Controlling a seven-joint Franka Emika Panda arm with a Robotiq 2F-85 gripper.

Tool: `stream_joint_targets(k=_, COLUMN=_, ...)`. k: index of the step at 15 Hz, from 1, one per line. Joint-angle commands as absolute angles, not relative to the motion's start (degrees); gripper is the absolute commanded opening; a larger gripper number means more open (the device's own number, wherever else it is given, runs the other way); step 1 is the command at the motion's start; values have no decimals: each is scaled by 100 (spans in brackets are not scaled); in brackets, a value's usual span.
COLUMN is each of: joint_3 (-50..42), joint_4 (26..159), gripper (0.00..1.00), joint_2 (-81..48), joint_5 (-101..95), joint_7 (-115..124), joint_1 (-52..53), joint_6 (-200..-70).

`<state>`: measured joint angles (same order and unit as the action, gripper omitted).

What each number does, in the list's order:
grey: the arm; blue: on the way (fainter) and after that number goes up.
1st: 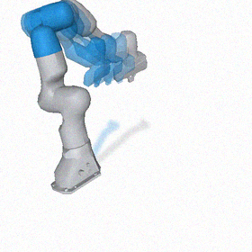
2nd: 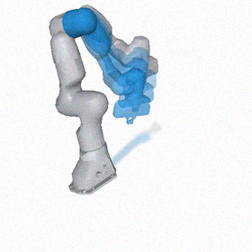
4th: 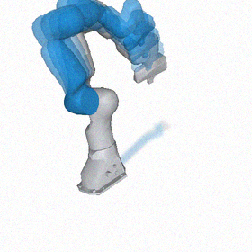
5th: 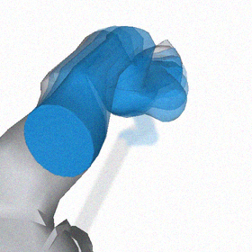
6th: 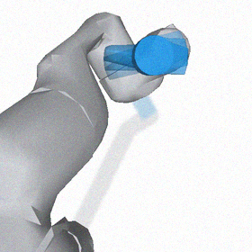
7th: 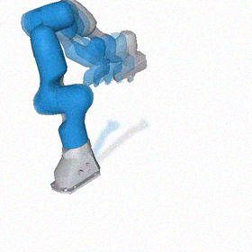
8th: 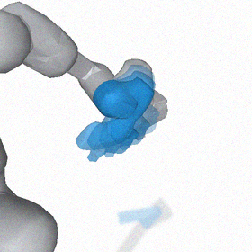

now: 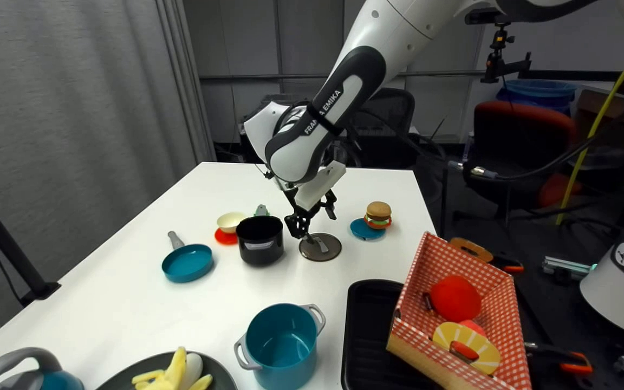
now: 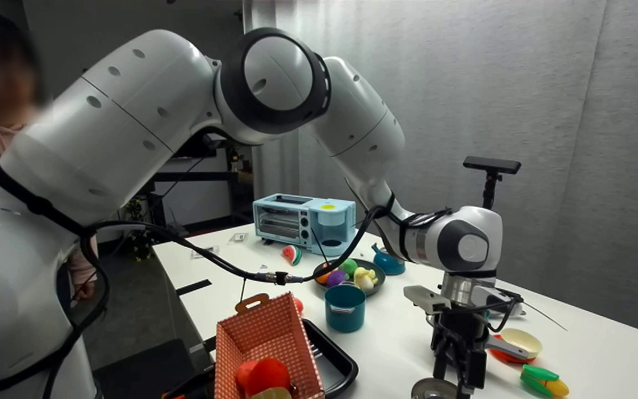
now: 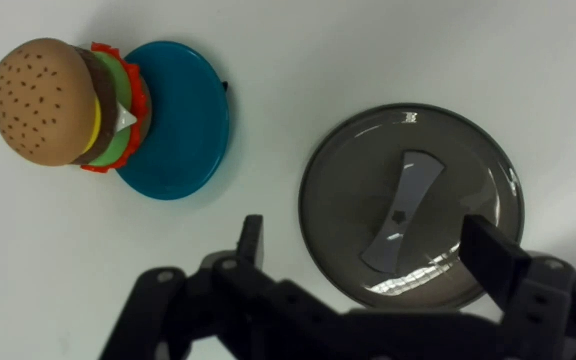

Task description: Pick up the lid from the table and put it on the black pot

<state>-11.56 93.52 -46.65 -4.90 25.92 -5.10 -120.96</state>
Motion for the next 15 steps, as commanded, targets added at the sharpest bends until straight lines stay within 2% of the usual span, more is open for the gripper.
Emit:
stream_joint_targets(k=1, joint_3=-1204, joint_4=8812, gripper=100, joint_2=-4965, joint_5=-342, joint_7=2477, joint_1=-578, joint_6=-11608)
stream_joint_targets(k=3, joint_3=-1221, joint_4=8666, gripper=99, joint_2=-5053, joint_5=-327, joint_7=2514, joint_1=-593, joint_6=-11452)
stream_joint_targets(k=4, joint_3=-1222, joint_4=8602, gripper=94, joint_2=-5085, joint_5=-319, joint_7=2533, joint_1=-605, joint_6=-11373)
stream_joint_targets(k=8, joint_3=-1196, joint_4=8438, gripper=100, joint_2=-5167, joint_5=-292, joint_7=2627, joint_1=-594, joint_6=-11171)
stream_joint_targets(k=15, joint_3=-1196, joint_4=8383, gripper=100, joint_2=-5263, joint_5=-309, joint_7=2656, joint_1=-576, joint_6=-11133)
